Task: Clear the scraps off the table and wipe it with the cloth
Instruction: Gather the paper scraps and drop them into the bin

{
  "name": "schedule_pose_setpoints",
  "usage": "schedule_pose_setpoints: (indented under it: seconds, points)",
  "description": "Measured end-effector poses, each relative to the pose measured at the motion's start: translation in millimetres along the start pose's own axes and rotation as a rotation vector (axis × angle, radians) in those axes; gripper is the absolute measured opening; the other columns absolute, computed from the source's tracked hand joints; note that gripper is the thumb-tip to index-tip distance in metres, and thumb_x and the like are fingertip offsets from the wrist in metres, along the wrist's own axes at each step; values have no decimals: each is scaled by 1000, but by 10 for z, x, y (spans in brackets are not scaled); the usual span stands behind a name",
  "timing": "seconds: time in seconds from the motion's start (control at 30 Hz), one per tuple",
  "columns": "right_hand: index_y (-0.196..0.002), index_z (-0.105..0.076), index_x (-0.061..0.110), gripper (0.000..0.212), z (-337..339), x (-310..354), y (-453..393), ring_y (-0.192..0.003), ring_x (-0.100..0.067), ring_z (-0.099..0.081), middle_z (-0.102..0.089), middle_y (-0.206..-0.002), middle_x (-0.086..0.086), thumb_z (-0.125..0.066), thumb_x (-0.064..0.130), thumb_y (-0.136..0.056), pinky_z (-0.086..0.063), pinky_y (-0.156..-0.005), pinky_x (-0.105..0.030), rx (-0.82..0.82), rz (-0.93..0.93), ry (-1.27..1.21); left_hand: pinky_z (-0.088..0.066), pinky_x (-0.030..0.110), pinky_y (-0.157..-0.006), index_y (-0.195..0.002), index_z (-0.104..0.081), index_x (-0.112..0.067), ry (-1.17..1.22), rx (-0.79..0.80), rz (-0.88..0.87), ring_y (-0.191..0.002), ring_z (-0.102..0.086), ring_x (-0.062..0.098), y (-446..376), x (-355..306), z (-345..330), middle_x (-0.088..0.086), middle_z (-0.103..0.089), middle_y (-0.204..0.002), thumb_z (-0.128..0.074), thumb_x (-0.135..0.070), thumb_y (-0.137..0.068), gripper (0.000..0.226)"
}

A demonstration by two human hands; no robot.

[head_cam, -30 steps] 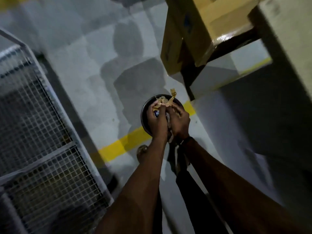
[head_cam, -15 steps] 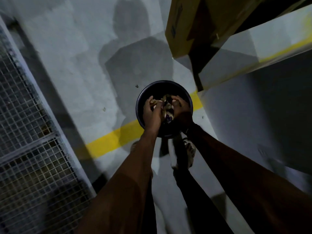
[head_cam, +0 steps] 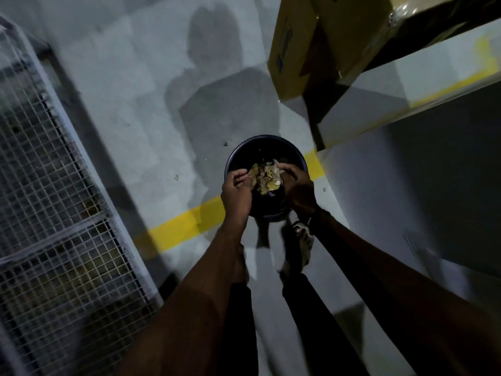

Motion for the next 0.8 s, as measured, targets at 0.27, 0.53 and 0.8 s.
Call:
schedule_pose_setpoints:
  seconds: [0.27, 0.53, 0.8]
  points:
    - [-121, -68, -3, 21, -43, 265, 218, -116, -21, -62, -69, -124, -14, -57, 2, -104, -46, -93, -7, 21, -16, -117, -60, 43, -91, -106, -73, -16, 51, -31, -16, -97, -72, 23, 239, -269, 340, 8, -76, -103, -65, -16, -95, 13]
    - [-121, -71, 9, 21, -301, 659, -177, -105, -12, -64, -71, -113, 1, -59, 12, -104, -49, -94, -22, 73, 48, -12, -61, 54, -89, -90, -69, -29, 65, -119, -26, -97, -74, 26, -239, -284, 695, 3, -76, -96, -60, -33, -81, 13]
    - [-107, -78, 8, 16, -910, 898, -1591, -105, -24, -73, -78, -106, -9, -69, 12, -94, -55, -101, -36, 233, 219, 226, -61, 46, -89, -104, -68, -18, 53, -131, -61, -96, -72, 27, -1367, -68, 589, 6, -73, -99, -61, -8, -98, 14]
Point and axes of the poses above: each hand's wrist, its own y-axis away from the middle knuckle, its own z-axis out of the back of the hand, x = y × z, the point moved 8 cm from there along -y, towards the middle knuckle
